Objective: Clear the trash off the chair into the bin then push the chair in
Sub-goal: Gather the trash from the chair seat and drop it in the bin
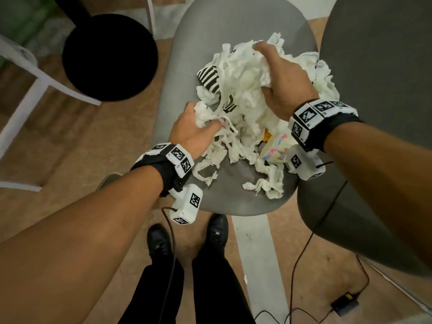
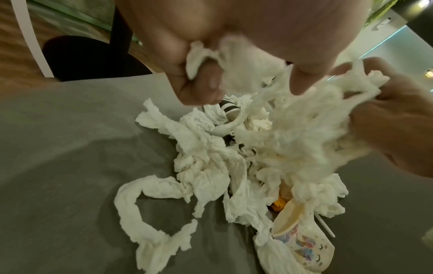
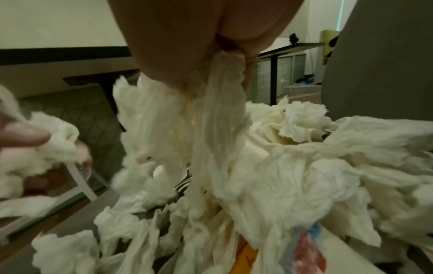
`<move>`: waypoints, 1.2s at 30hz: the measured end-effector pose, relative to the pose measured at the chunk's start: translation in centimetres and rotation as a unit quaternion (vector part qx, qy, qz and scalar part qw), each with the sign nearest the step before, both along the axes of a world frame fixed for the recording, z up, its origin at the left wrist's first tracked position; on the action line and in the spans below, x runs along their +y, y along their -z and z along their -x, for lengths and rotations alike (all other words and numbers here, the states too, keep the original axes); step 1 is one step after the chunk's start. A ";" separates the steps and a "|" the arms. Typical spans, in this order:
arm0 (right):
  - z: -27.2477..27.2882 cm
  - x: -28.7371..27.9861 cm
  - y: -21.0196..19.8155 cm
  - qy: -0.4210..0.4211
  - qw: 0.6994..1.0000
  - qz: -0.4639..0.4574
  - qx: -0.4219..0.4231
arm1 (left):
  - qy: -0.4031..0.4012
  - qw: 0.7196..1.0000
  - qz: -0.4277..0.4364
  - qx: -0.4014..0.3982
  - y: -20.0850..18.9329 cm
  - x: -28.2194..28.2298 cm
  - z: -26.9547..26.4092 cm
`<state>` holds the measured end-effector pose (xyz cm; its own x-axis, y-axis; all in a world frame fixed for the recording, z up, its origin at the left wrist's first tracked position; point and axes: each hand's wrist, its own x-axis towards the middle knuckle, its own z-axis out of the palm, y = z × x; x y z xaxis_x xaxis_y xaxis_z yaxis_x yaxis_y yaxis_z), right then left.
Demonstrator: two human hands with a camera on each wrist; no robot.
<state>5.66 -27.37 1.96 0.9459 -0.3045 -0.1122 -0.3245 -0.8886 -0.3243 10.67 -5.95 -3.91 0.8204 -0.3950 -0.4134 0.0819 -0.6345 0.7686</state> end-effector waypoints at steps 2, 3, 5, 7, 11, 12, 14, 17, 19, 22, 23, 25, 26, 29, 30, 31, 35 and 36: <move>0.3 -0.1 -0.1 0.003 1.000 -0.008 -0.021 | 0.008 0.999 0.002 0.034 0.1 -0.1 -0.1; 0.4 -0.2 -0.1 0.021 0.999 -0.011 -0.022 | 0.008 0.999 0.001 0.048 0.1 -0.1 -0.1; 0.6 -0.3 -0.1 0.056 0.998 -0.011 0.010 | 0.014 0.999 -0.012 0.050 -0.1 -0.2 0.3; 0.7 -0.2 0.2 0.060 0.998 -0.003 0.031 | 0.014 1.000 -0.019 -0.001 -0.3 -0.2 0.6; 1.1 0.5 -0.1 0.096 0.993 -0.071 -0.023 | -0.025 0.998 -0.014 -0.051 -0.2 -0.4 1.0; 1.1 0.8 -0.5 0.113 0.988 -0.099 -0.039 | -0.034 0.999 0.000 -0.038 -0.1 -0.5 1.1; 0.9 1.5 -1.0 0.128 0.982 -0.119 -0.074 | -0.061 0.997 0.042 0.009 0.1 -0.6 1.4; 0.3 2.6 -1.8 0.155 0.973 -0.133 -0.106 | -0.060 0.998 0.033 0.001 0.6 -0.4 1.5; -0.2 3.3 -2.0 0.177 0.965 -0.163 -0.106 | -0.047 0.997 0.002 -0.053 0.5 -0.1 1.6; -0.9 4.5 -1.4 0.165 0.967 -0.169 -0.093 | -0.067 0.995 -0.012 -0.079 0.1 0.4 1.8; -1.2 5.1 -1.2 0.165 0.967 -0.173 -0.086 | -0.073 0.994 -0.008 -0.080 0.0 0.7 1.7; -1.7 6.9 -1.1 0.164 0.966 -0.186 -0.076 | -0.092 0.992 -0.007 -0.088 -0.1 1.7 1.5; -2.0 8.1 -1.1 0.155 0.966 -0.193 -0.077 | -0.106 0.991 -0.010 -0.084 -0.1 2.3 1.2; -3.0 12.4 -1.1 0.127 0.962 -0.226 -0.087 | -0.120 0.991 -0.014 -0.059 -0.1 5.0 0.9; -3.5 14.0 -0.7 0.119 0.958 -0.245 -0.089 | -0.122 0.991 -0.013 -0.048 0.0 6.2 0.9; -4.0 15.8 -0.4 0.112 0.953 -0.267 -0.085 | -0.130 0.991 -0.013 -0.037 0.2 7.5 0.9; -6.0 23.9 2.1 0.101 0.940 -0.326 -0.024 | -0.225 0.974 -0.037 0.001 2.1 14.4 0.6; -6.3 26.1 2.9 0.103 0.934 -0.343 -0.012 | -0.248 0.968 -0.045 0.011 2.8 16.5 0.5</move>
